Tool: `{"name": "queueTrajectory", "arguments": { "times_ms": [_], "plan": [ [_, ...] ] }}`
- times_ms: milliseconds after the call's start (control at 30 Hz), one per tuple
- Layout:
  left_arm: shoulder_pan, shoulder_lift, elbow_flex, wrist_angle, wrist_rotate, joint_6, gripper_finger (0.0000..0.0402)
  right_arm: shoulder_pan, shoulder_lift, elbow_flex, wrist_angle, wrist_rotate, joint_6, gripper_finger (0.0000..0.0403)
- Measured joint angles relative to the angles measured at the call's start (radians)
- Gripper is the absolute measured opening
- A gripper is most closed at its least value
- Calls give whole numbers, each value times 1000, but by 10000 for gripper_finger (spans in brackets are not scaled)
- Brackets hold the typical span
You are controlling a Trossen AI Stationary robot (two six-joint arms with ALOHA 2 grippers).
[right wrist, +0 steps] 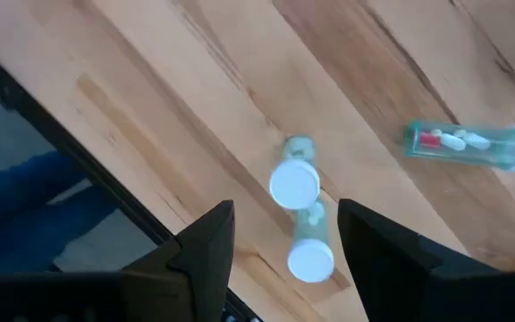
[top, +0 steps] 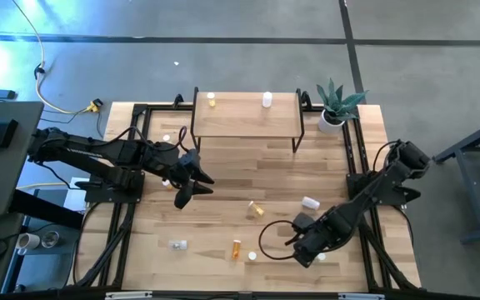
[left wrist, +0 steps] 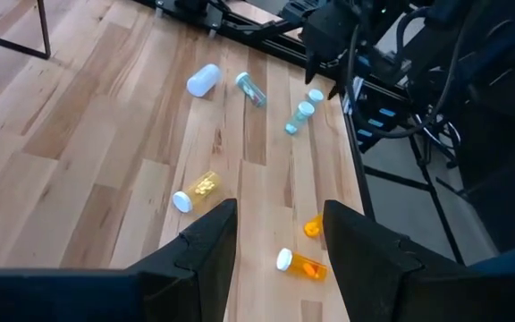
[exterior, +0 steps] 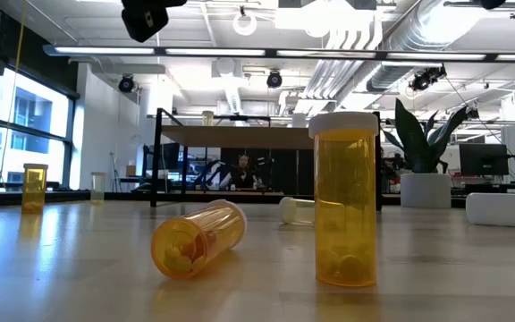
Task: Pick and place medicine bottles onto shelf by color
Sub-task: Put the bottom right blue pill bottle on the shelf
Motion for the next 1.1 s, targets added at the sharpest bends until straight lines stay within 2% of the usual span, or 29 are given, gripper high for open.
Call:
{"name": "queueTrajectory", "arguments": {
  "times_ms": [200,700,1100],
  "plan": [
    [0,0,0,0,-1,0,159,-1,24,0,2,5,52,191],
    [1,0,0,0,-16,0,159,3,127,-1,4,5,52,191],
    [0,0,0,0,-16,0,158,10,163,-1,13,-12,52,191]
  ]
}}
